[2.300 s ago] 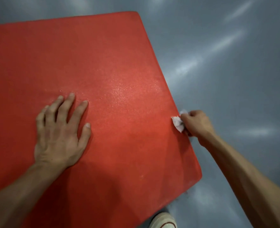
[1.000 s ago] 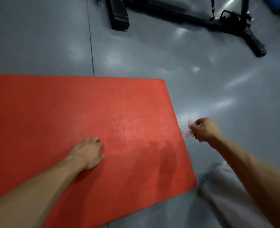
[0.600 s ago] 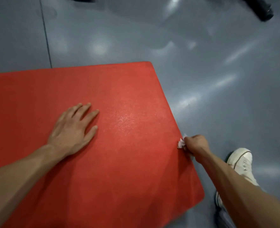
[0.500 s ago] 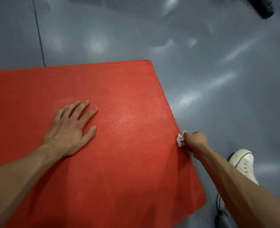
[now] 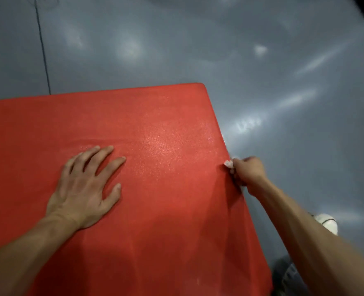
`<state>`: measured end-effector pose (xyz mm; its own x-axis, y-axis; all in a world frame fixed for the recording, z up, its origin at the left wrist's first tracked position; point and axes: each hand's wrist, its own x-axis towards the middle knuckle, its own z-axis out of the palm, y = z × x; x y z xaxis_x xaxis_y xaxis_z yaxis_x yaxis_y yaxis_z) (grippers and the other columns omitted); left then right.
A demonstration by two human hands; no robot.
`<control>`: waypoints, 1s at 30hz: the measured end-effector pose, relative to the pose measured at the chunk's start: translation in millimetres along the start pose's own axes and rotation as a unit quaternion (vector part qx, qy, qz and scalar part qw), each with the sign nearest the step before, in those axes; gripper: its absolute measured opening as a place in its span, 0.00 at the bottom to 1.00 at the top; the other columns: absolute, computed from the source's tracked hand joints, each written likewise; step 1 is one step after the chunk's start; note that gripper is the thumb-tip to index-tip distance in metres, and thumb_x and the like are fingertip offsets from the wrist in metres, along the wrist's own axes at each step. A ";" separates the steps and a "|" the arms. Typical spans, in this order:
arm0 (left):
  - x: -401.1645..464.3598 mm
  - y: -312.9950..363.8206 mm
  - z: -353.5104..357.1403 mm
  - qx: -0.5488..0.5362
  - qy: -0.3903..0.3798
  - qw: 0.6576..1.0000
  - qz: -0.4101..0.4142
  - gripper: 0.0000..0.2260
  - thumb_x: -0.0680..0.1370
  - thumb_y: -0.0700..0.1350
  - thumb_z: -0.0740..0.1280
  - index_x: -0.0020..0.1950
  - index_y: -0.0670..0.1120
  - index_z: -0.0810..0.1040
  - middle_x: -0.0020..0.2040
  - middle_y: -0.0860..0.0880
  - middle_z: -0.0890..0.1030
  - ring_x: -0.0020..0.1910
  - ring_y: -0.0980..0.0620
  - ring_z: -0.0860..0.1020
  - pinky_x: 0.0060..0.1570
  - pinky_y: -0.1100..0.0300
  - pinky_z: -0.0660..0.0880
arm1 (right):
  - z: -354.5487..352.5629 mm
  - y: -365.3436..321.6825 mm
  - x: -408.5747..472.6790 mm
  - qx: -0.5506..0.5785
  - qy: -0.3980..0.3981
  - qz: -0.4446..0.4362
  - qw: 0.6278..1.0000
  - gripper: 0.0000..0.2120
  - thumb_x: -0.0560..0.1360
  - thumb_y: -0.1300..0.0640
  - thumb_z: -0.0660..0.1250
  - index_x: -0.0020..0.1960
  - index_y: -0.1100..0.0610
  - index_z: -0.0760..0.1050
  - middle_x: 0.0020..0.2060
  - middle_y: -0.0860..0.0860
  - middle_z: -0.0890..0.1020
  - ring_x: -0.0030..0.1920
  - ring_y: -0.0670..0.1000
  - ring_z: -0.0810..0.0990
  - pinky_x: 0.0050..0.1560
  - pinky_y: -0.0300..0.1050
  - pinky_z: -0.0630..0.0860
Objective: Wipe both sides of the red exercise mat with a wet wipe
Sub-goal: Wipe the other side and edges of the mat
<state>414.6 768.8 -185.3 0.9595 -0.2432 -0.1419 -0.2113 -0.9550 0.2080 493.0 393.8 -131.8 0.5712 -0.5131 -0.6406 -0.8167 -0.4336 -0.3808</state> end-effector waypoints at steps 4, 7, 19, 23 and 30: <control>1.7 -1.2 0.5 0.001 0.004 1.000 -0.001 0.30 0.76 0.61 0.56 0.75 0.53 0.74 0.77 0.45 0.69 0.76 0.40 0.65 0.71 0.39 0.61 | 17.7 -52.9 41.7 -0.012 0.046 -0.057 0.997 0.10 0.71 0.57 0.69 0.38 0.64 0.80 0.26 0.56 0.78 0.27 0.57 0.78 0.25 0.41 0.68; 4.6 -3.2 2.5 0.001 0.012 1.000 -0.001 0.30 0.75 0.61 0.57 0.75 0.53 0.74 0.77 0.45 0.69 0.76 0.40 0.66 0.71 0.39 0.60 | 37.9 -131.5 78.5 -0.031 0.035 -0.084 0.995 0.04 0.72 0.61 0.67 0.39 0.61 0.78 0.26 0.55 0.81 0.33 0.58 0.82 0.29 0.45 0.76; 5.2 -5.8 4.0 -0.014 0.019 1.000 0.010 0.29 0.75 0.60 0.60 0.75 0.54 0.75 0.77 0.46 0.69 0.76 0.41 0.67 0.73 0.40 0.61 | 30.1 -135.8 100.5 -0.021 0.031 -0.062 0.997 0.12 0.63 0.53 0.66 0.35 0.62 0.78 0.30 0.60 0.78 0.28 0.57 0.77 0.32 0.48 0.73; 5.7 -6.3 4.8 -0.016 0.033 0.999 0.012 0.28 0.74 0.59 0.61 0.74 0.54 0.75 0.77 0.46 0.70 0.76 0.42 0.68 0.74 0.41 0.60 | 58.4 -196.8 110.5 -0.032 0.088 -0.141 0.986 0.16 0.77 0.52 0.67 0.56 0.64 0.80 0.50 0.60 0.84 0.54 0.60 0.83 0.49 0.49 0.78; 5.2 -9.4 6.0 -0.015 0.023 1.000 0.012 0.28 0.74 0.59 0.61 0.74 0.55 0.75 0.77 0.47 0.69 0.76 0.42 0.67 0.74 0.41 0.61 | 65.5 -217.2 100.6 -0.114 0.086 -0.262 0.954 0.13 0.77 0.53 0.71 0.55 0.61 0.82 0.53 0.55 0.85 0.57 0.56 0.83 0.51 0.41 0.74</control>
<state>420.4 775.5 -193.7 0.9621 -0.2565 -0.0922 -0.2286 -0.9434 0.2402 722.4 484.9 -157.2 0.9177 -0.2869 -0.2749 -0.3866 -0.8045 -0.4510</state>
